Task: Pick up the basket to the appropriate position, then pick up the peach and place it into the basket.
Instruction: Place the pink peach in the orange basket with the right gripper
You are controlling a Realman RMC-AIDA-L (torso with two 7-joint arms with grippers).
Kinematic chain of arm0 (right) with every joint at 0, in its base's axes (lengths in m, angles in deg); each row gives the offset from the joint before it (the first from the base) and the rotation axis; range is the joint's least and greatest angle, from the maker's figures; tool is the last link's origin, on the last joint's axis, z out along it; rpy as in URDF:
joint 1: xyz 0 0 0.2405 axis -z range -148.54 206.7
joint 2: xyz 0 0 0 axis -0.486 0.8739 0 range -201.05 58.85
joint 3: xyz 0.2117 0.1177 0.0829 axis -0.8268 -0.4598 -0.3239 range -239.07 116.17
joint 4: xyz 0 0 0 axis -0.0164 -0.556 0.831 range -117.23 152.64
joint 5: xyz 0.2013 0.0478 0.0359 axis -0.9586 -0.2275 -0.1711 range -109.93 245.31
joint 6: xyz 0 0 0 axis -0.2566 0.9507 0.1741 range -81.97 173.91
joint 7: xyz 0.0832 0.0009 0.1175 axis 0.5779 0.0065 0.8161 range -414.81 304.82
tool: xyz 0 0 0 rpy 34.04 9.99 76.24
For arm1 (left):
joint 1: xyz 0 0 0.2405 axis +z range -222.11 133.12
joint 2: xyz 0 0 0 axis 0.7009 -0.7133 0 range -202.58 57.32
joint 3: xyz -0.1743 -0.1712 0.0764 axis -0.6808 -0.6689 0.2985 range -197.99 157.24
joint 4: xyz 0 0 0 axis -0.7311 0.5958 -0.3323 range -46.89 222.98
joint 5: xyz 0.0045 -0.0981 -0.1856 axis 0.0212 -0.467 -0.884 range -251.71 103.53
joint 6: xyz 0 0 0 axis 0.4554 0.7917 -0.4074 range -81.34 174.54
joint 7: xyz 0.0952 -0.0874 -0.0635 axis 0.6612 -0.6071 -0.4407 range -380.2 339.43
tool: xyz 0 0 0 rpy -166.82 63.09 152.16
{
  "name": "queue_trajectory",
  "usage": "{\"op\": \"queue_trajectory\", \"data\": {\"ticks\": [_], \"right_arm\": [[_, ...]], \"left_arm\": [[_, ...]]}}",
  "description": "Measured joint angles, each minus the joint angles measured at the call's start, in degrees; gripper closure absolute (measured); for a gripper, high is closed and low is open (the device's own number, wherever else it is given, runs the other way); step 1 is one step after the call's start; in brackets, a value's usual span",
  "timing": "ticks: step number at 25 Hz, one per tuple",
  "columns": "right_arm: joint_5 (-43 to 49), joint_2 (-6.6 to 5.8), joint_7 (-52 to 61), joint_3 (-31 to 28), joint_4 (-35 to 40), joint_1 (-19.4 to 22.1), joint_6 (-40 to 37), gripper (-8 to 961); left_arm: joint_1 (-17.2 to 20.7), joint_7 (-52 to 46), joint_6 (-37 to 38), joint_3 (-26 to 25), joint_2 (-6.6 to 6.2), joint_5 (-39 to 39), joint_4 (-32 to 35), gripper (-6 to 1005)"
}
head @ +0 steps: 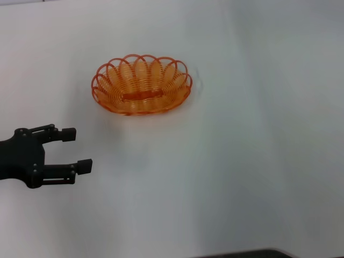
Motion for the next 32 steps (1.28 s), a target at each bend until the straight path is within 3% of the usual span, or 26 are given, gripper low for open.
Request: {"op": "queue_trajectory", "data": {"ticks": [4, 11, 19, 25, 32], "right_arm": [[-14.4, 0.08, -7.3, 0.4, -2.0, 7.4, 8.3, 903], [-33.0, 0.28, -24.5, 2.0, -13.5, 13.6, 14.2, 904], [-52.2, 0.46, -49.7, 5.3, -37.4, 13.3, 15.6, 904], [-67.8, 0.82, -70.2, 12.0, -50.6, 13.1, 14.6, 903], [-78.7, 1.20, -76.4, 18.6, -60.9, 11.7, 15.1, 903]], "left_arm": [[-0.4, -0.2, 0.0, 0.0, -0.08, 0.0, -0.1, 111], [-1.3, -0.3, -0.5, 0.3, -0.11, 0.1, -0.2, 112], [-1.6, -0.1, -1.1, 0.1, 0.00, 0.0, -0.3, 111], [-1.7, 0.0, -1.3, 0.1, 0.20, 0.1, -0.3, 111], [-2.4, 0.0, -1.3, 0.3, 0.22, 0.3, -0.3, 111]]}}
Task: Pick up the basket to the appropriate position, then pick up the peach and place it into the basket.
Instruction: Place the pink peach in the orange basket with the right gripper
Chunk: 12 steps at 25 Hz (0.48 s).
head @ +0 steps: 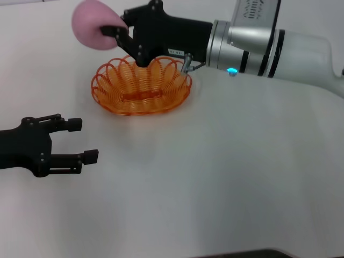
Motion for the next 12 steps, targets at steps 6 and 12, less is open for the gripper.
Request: {"op": "queue_trajectory", "data": {"ticks": [6, 12], "right_arm": [[4.0, -0.82, 9.6, 1.5, -1.0, -1.3, 4.3, 904], [13.4, -1.33, 17.4, 1.2, -0.6, -2.7, 7.2, 903]], "left_arm": [[-0.2, 0.1, -0.8, 0.2, -0.02, 0.0, -0.5, 112], [-0.7, 0.2, -1.1, 0.2, -0.21, 0.0, -0.8, 112]]}}
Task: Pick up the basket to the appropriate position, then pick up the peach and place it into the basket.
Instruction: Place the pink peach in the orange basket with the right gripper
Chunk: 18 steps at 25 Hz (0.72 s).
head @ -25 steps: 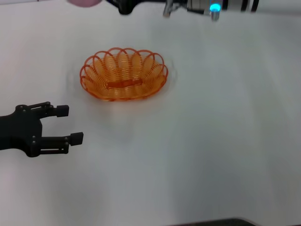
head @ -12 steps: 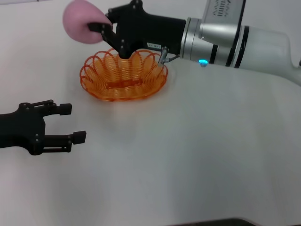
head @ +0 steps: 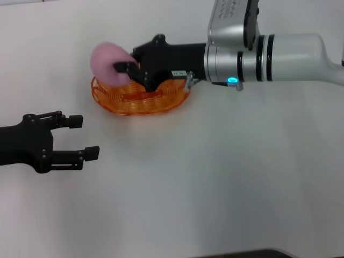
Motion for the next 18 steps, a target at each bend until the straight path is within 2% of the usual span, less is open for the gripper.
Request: {"op": "queue_trajectory", "data": {"ticks": [11, 18], "right_arm": [[10.0, -2.39, 10.1, -0.8, 0.2, -2.2, 1.7, 876], [12.8, -2.48, 10.8, -0.9, 0.7, -2.9, 2.5, 857]], "left_arm": [[-0.2, 0.0, -2.1, 0.6, -0.23, 0.0, -0.9, 112], [-0.3, 0.0, -3.0, 1.4, -0.12, 0.1, -0.9, 111]]}}
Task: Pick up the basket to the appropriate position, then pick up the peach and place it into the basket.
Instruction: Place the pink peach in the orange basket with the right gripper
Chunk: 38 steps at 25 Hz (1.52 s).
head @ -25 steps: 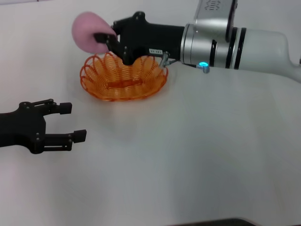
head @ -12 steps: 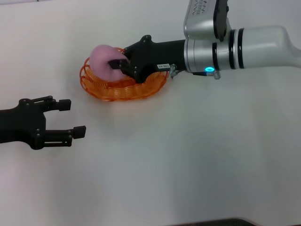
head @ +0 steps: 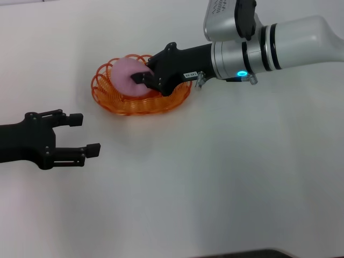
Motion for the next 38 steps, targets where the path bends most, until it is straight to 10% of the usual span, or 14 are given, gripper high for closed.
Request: {"op": "queue_trajectory", "data": {"ticks": [8, 23, 38], "right_arm": [[0.6, 0.37, 1.9, -0.9, 1.4, 0.3, 0.4, 836], [0.7, 0.96, 3.1, -1.5, 1.6, -0.2, 3.3, 218], [2.3, 0.16, 7.8, -1.6, 6.2, 1.1, 0.6, 11]], "left_arm": [[-0.1, 0.0, -0.6, 0.2, -0.05, 0.7, -0.6, 111], [-0.3, 0.0, -0.9, 0.2, -0.12, 0.8, -0.6, 111], [-0.3, 0.0, -0.8, 0.2, -0.21, 0.8, -0.6, 111]]}}
